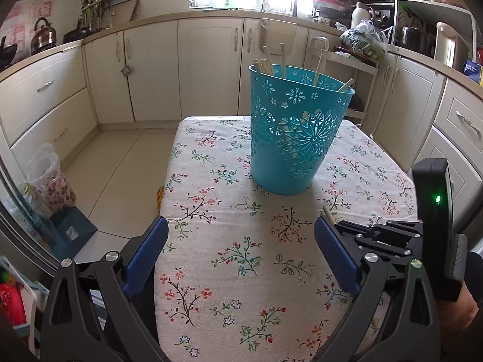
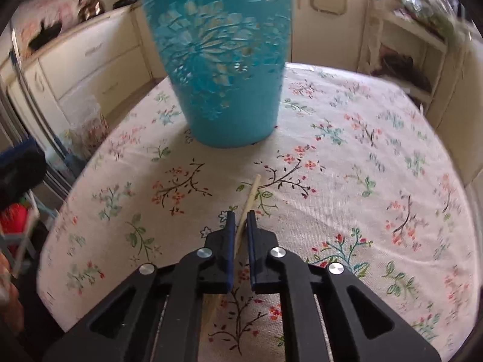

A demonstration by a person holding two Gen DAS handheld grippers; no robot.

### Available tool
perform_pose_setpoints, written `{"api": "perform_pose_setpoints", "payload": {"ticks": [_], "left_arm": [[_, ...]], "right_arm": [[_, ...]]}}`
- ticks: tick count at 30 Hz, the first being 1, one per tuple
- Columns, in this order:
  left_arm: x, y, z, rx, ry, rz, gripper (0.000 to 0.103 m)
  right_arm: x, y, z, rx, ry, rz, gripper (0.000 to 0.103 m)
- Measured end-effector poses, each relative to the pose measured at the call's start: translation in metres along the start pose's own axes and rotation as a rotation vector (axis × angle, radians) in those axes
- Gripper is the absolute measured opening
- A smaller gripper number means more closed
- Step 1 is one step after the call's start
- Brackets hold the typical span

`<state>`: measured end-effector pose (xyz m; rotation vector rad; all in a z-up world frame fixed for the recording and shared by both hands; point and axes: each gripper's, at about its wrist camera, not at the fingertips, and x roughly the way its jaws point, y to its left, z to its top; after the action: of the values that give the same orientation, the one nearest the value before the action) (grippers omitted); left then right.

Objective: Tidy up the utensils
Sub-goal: 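Lift the wooden chopstick with the right gripper toward the basket, then lower the chopstick into the teal basket and open the right gripper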

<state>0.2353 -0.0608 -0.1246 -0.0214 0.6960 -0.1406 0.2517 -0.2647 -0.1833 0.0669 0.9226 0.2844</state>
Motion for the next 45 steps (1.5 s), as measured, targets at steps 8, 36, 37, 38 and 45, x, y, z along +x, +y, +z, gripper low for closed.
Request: {"api": "perform_pose_setpoints", "payload": {"ticks": [8, 36, 37, 38, 45], "left_arm": [[-0.003, 0.002, 0.000, -0.010, -0.003, 0.004, 0.093], [-0.018, 0.017, 0.005, -0.063, -0.020, -0.014, 0.095], [-0.017, 0.019, 0.005, -0.068, -0.019, -0.015, 0.095], [-0.015, 0.021, 0.005, -0.074, -0.017, -0.014, 0.095], [-0.003, 0.037, 0.007, -0.124, 0.010, -0.023, 0.095]], "right_arm": [[-0.005, -0.026, -0.002, 0.198, -0.008, 0.147, 0.005], [-0.141, -0.010, 0.131, 0.318, -0.650, 0.360, 0.005], [-0.139, -0.009, 0.142, 0.321, -0.668, 0.354, 0.005], [-0.138, -0.009, 0.153, 0.321, -0.689, 0.341, 0.005], [-0.108, 0.004, 0.189, 0.275, -0.705, 0.252, 0.005]]}}
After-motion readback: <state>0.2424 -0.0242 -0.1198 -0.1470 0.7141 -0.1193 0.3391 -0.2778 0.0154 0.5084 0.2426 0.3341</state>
